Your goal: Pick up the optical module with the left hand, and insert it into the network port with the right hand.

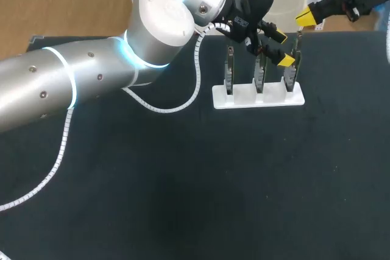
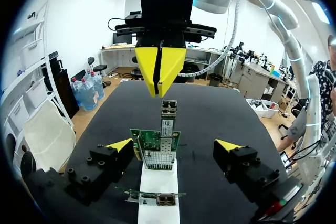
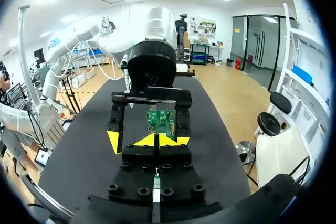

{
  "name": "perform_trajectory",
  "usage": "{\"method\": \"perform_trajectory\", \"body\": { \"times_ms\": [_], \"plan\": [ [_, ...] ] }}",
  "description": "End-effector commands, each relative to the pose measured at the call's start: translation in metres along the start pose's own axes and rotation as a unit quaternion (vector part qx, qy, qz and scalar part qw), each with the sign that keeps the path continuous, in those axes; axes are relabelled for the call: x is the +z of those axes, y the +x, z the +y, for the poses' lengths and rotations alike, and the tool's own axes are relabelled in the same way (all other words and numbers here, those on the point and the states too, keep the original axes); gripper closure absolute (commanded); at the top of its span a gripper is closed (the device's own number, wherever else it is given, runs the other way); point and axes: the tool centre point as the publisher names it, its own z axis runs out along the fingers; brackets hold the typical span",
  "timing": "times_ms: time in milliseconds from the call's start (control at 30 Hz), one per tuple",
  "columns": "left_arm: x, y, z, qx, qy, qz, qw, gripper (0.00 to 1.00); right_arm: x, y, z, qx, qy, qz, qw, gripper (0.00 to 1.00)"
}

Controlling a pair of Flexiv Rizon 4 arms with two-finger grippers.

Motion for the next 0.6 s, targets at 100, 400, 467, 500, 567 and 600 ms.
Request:
{"method": "perform_trajectory", "body": {
  "times_ms": [100,400,467,500,567,600],
  "plan": [
    [0.0002,-0.0018,0.0015,-0.002,0.001,0.004,1.0,0.0,0.0002,0.0035,0.0031,0.004,-0.002,0.002,1.0,1.0],
    [0.0002,-0.0018,0.0015,-0.002,0.001,0.004,1.0,0.0,0.0007,0.0081,0.0067,0.012,-0.001,0.003,1.0,1.0],
    [0.0002,-0.0018,0.0015,-0.002,0.001,0.004,1.0,0.0,0.0015,0.0089,0.0078,0.013,-0.002,0.004,1.0,1.0],
    [0.0002,-0.0018,0.0015,-0.002,0.001,0.004,1.0,0.0,0.0018,0.0096,0.0082,0.013,-0.003,0.005,1.0,1.0],
    [0.0002,-0.0018,0.0015,-0.002,0.001,0.004,1.0,0.0,0.002,0.0111,0.0087,0.016,-0.003,0.006,1.0,1.0],
    [0.0002,-0.0018,0.0015,-0.002,0.001,0.004,1.0,0.0,0.0018,0.0122,0.0089,0.018,-0.003,0.006,1.0,1.0]
  ]
}}
